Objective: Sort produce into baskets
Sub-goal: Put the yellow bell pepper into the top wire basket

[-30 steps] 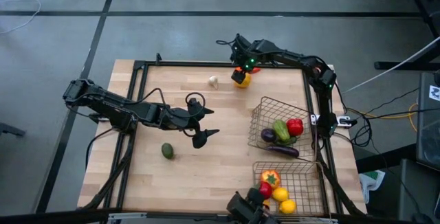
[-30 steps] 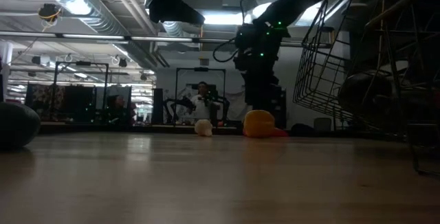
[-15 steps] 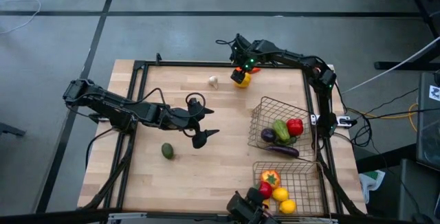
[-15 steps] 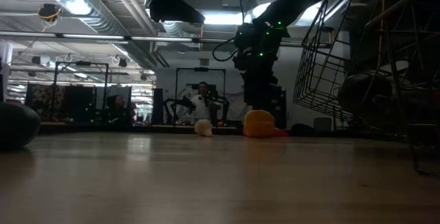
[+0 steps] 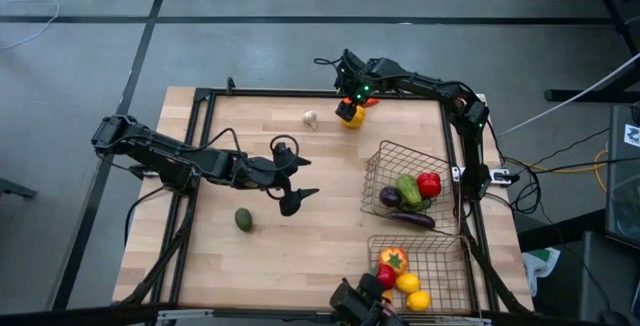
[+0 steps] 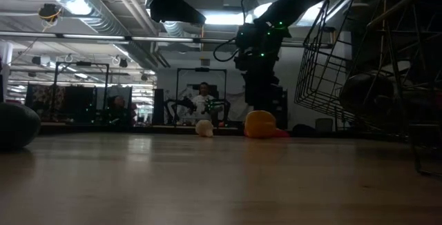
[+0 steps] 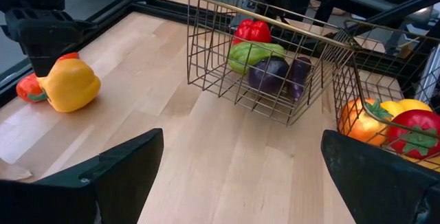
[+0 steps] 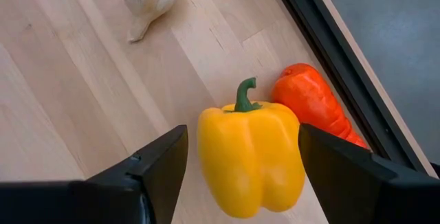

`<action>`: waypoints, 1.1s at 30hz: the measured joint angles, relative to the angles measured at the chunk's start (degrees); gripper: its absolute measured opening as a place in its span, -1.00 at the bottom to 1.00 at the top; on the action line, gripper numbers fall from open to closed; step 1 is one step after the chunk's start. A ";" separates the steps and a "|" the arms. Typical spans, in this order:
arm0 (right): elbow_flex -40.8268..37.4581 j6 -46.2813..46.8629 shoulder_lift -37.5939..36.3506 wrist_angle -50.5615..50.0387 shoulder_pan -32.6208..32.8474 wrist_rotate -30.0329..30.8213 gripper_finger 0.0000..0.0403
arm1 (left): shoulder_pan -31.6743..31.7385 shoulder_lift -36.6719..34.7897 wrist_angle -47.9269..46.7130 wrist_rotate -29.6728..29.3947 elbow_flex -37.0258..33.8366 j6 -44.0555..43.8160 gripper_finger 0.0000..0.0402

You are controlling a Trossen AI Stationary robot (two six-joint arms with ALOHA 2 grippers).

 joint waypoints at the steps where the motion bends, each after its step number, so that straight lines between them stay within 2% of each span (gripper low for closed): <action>1: 0.00 0.00 0.02 -0.02 0.00 -0.02 0.36 | 0.00 0.00 0.01 0.00 0.00 0.00 0.95; 14: 0.00 4.99 0.07 -1.88 -0.41 -1.12 0.36 | 0.00 0.00 -0.01 0.00 0.00 -0.02 0.95; 19: 0.00 5.08 0.07 -1.87 -0.41 -0.74 0.36 | 0.00 0.00 -0.03 0.00 0.00 -0.02 0.95; 23: 0.00 2.39 0.07 -2.57 -0.41 -3.69 0.38 | 0.00 0.00 -0.03 0.00 0.00 0.00 0.95; 28: 0.00 2.21 0.07 -4.63 -0.50 -0.03 0.63 | 0.00 0.00 -0.03 0.00 0.00 -0.02 0.95; 33: 0.00 1.99 0.07 -4.99 -1.25 0.41 0.95 | 0.00 0.00 -0.03 0.00 0.00 -0.01 0.95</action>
